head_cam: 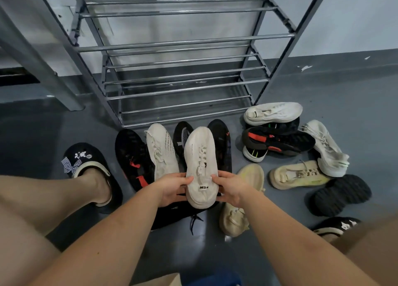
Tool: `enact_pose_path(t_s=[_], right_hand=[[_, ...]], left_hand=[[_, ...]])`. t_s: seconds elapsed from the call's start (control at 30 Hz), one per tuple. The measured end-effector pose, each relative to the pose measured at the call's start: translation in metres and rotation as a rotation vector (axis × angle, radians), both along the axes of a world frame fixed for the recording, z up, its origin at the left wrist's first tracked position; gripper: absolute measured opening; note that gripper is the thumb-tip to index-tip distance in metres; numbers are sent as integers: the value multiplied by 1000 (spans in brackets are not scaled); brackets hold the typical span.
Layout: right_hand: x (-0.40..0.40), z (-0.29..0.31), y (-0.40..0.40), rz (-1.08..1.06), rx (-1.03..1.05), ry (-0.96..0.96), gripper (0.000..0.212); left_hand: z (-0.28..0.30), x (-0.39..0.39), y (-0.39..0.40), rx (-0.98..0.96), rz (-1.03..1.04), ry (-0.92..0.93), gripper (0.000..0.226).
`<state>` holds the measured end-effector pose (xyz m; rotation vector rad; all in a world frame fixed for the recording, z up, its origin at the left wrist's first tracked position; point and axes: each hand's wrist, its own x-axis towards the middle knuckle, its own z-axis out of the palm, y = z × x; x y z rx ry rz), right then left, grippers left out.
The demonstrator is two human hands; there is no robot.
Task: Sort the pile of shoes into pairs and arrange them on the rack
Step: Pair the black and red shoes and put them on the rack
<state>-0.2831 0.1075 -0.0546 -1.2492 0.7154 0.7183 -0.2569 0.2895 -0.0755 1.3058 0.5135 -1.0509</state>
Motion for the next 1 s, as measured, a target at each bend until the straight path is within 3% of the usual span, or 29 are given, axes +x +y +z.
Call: enact_pose_path(t_s=[0.23, 0.4, 0.5, 0.63, 0.8, 1.0], right_hand=[[-14, -10, -10, -23, -127, 89, 26], [-5, -15, -23, -12, -241, 2, 45], [4, -16, -43, 115, -481, -106, 55], [21, -7, -82, 352, -790, -173, 62], [41, 11, -141, 575, -1104, -191, 58], [55, 13, -194, 771, -1309, -177, 62]], left_hand=[[-12, -8, -34, 187, -27, -53, 26], [-14, 6, -46, 410, -161, -390, 42], [-6, 18, -61, 617, -421, -626, 61], [3, 34, -87, 724, -674, -829, 63], [18, 63, -129, 753, -858, -960, 64], [22, 99, -171, 745, -986, -1004, 63]])
